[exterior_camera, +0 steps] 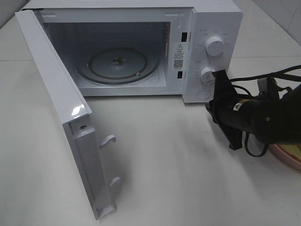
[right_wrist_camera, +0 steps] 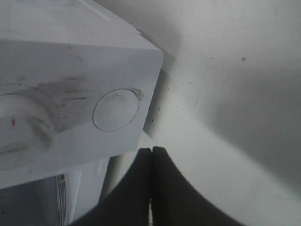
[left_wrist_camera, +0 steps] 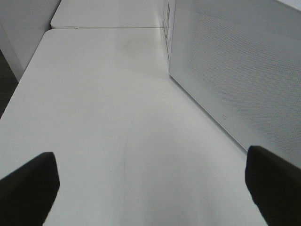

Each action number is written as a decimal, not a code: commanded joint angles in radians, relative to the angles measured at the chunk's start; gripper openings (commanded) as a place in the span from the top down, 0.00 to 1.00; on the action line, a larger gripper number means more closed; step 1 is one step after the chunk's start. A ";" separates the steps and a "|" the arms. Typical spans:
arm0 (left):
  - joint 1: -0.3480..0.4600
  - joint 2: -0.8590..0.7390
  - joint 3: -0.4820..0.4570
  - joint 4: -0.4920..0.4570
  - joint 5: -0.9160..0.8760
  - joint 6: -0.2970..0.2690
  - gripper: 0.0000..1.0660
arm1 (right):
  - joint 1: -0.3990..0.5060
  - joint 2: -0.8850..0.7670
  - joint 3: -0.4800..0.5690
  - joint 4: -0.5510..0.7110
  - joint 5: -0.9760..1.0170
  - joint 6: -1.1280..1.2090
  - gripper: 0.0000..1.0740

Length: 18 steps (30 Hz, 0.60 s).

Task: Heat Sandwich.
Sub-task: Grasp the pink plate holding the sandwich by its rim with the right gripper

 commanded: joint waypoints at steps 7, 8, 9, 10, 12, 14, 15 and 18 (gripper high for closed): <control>-0.003 -0.028 0.002 -0.009 -0.003 -0.002 0.05 | -0.007 -0.141 0.023 -0.015 0.261 -0.310 0.96; -0.003 -0.028 0.002 -0.009 -0.003 -0.002 0.05 | -0.007 -0.152 0.023 -0.015 0.297 -0.372 0.96; -0.003 -0.028 0.002 -0.009 -0.003 -0.002 0.05 | -0.007 -0.162 0.023 -0.015 0.325 -0.435 0.96; -0.003 -0.028 0.002 -0.009 -0.003 -0.002 0.05 | -0.007 -0.184 0.023 -0.015 0.385 -0.546 0.95; -0.003 -0.028 0.002 -0.009 -0.003 -0.002 0.05 | -0.007 -0.198 0.022 -0.015 0.419 -0.604 0.95; -0.003 -0.028 0.002 -0.009 -0.003 -0.002 0.05 | -0.007 -0.221 0.022 -0.015 0.485 -0.706 0.94; -0.003 -0.028 0.002 -0.009 -0.003 -0.002 0.05 | -0.007 -0.243 0.022 -0.015 0.538 -0.811 0.93; -0.003 -0.028 0.002 -0.009 -0.003 -0.002 0.05 | -0.008 -0.270 0.022 -0.013 0.586 -0.903 0.93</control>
